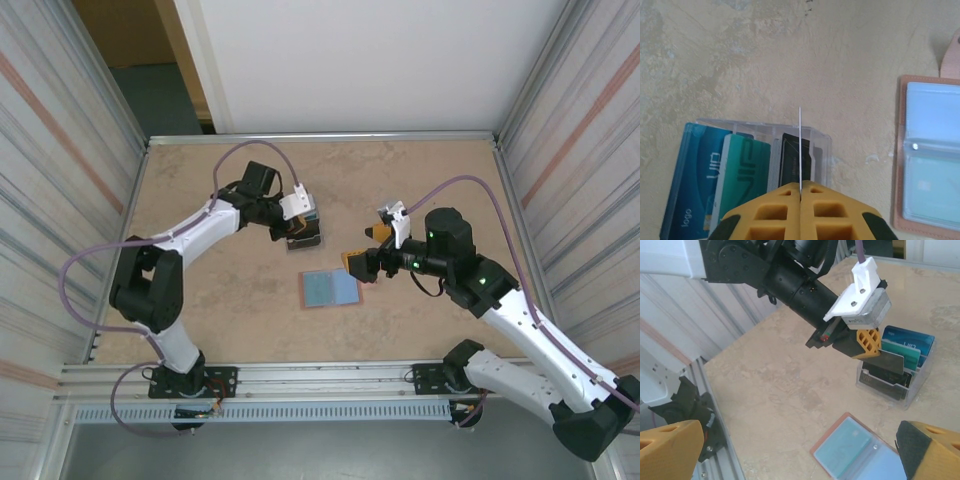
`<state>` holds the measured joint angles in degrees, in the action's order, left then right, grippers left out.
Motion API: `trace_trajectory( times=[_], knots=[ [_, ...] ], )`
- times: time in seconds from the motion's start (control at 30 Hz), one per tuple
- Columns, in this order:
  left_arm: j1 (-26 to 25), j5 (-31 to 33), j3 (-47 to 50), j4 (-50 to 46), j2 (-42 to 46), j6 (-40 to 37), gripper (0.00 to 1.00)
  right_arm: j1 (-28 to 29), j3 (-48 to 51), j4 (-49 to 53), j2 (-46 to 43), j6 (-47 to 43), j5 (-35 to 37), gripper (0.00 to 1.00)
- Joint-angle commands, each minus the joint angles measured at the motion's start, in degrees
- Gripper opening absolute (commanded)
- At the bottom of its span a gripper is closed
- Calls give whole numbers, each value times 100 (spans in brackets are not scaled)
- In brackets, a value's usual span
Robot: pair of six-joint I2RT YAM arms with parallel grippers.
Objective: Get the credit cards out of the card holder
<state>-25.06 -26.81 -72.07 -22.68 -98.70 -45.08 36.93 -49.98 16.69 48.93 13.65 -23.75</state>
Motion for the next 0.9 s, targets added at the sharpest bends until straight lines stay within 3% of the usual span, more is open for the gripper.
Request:
trace_trajectory(
  times=[0.0, 0.87],
  knots=[
    [43, -84, -299, -193, -180, -242, 0, -54, 101, -124, -86, 156, 133, 99],
    [89, -173, -649, -466, -807, -396, 0, -121, 148, -193, -24, 209, 136, 99]
  ],
)
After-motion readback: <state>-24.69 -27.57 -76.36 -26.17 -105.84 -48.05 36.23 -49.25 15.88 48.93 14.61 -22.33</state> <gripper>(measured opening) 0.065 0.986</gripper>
